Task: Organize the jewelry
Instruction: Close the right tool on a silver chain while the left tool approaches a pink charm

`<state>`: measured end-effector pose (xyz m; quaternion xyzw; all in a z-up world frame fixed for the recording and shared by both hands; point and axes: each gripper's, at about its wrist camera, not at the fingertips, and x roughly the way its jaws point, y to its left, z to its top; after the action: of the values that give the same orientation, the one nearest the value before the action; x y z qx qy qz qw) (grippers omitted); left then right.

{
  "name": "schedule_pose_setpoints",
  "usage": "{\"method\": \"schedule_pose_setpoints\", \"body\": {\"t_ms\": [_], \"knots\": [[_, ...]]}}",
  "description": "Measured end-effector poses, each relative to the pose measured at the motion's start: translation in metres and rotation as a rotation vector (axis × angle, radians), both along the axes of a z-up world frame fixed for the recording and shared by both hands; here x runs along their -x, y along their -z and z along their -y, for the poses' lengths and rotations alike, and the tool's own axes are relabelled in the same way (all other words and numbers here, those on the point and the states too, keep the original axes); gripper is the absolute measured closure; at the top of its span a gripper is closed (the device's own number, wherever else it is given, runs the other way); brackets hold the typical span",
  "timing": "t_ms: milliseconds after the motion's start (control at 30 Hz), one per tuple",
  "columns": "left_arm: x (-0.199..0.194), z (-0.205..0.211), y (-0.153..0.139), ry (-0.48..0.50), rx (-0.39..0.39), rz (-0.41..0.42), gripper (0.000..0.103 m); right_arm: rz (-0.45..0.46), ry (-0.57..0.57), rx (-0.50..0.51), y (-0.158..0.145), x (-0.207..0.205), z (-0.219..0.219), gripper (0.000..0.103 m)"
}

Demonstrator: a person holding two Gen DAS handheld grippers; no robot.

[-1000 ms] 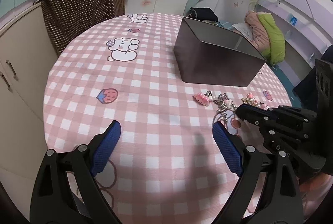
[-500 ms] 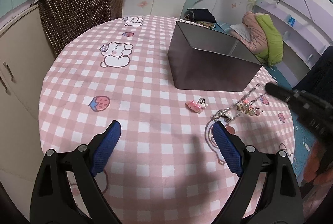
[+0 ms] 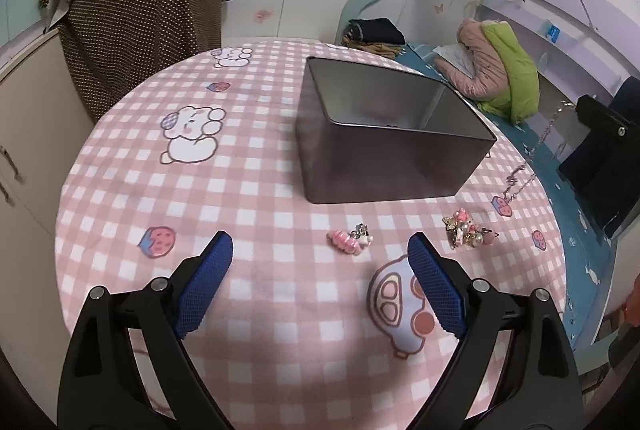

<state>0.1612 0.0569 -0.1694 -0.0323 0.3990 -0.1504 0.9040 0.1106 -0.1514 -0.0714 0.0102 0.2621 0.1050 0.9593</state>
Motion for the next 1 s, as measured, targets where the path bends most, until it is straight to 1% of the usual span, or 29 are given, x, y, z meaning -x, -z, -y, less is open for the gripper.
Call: {"method": "schedule_pose_setpoints", "body": {"t_ms": [33,100,167,233,267,333,367,433,500,533,667,733,800,833,900,933,967,1000], "knots": [[-0.002,0.002,0.001,0.002,-0.005,-0.003,0.025,-0.003,0.008,0.001,0.001,-0.002,0.003,0.101],[-0.005,0.005,0.004,0.006,-0.011,-0.013,0.027,-0.020,0.025,-0.004,0.007,-0.007,0.009,0.101],[-0.008,0.008,0.008,0.014,-0.021,-0.021,0.034,-0.041,0.036,-0.012,0.014,-0.011,0.013,0.101],[-0.010,0.010,0.011,0.018,-0.024,-0.032,0.043,-0.057,0.042,-0.018,0.019,-0.015,0.017,0.101],[-0.011,0.010,0.012,0.023,-0.023,-0.035,0.045,-0.064,0.045,-0.022,0.022,-0.016,0.018,0.102],[-0.010,0.012,0.013,0.028,-0.033,-0.029,0.054,-0.074,0.050,-0.027,0.026,-0.018,0.021,0.102],[-0.011,0.012,0.013,0.027,-0.033,-0.030,0.056,-0.078,0.051,-0.028,0.027,-0.018,0.022,0.102],[-0.011,0.009,0.014,0.033,-0.016,-0.039,0.071,-0.084,0.053,-0.034,0.030,-0.020,0.025,0.102],[-0.011,0.008,0.013,0.032,-0.010,-0.041,0.078,-0.089,0.054,-0.036,0.031,-0.021,0.026,0.102],[-0.011,0.007,0.014,0.027,-0.010,-0.044,0.080,-0.090,0.054,-0.037,0.032,-0.021,0.026,0.102],[-0.006,0.000,0.011,0.024,0.016,-0.044,0.080,-0.095,0.053,-0.042,0.033,-0.020,0.026,0.102],[-0.002,-0.002,0.008,0.017,0.016,-0.035,0.080,-0.099,0.052,-0.044,0.034,-0.021,0.027,0.102],[0.001,-0.004,0.005,0.017,0.028,-0.030,0.080,-0.112,0.033,-0.041,0.036,-0.023,0.027,0.101],[0.002,-0.005,0.004,0.017,0.032,-0.029,0.080,-0.120,0.036,-0.046,0.038,-0.024,0.028,0.100],[0.004,-0.007,0.004,0.013,0.033,-0.029,0.080,-0.162,0.046,-0.053,0.047,-0.028,0.032,0.092],[0.005,-0.007,0.005,0.008,0.029,-0.031,0.080,-0.179,0.057,-0.048,0.052,-0.029,0.035,0.085],[0.005,-0.007,0.006,0.007,0.025,-0.035,0.080,-0.192,0.067,-0.040,0.057,-0.030,0.036,0.081],[0.005,-0.007,0.008,0.010,0.020,-0.044,0.079,-0.216,0.070,-0.032,0.064,-0.031,0.037,0.080]]}}
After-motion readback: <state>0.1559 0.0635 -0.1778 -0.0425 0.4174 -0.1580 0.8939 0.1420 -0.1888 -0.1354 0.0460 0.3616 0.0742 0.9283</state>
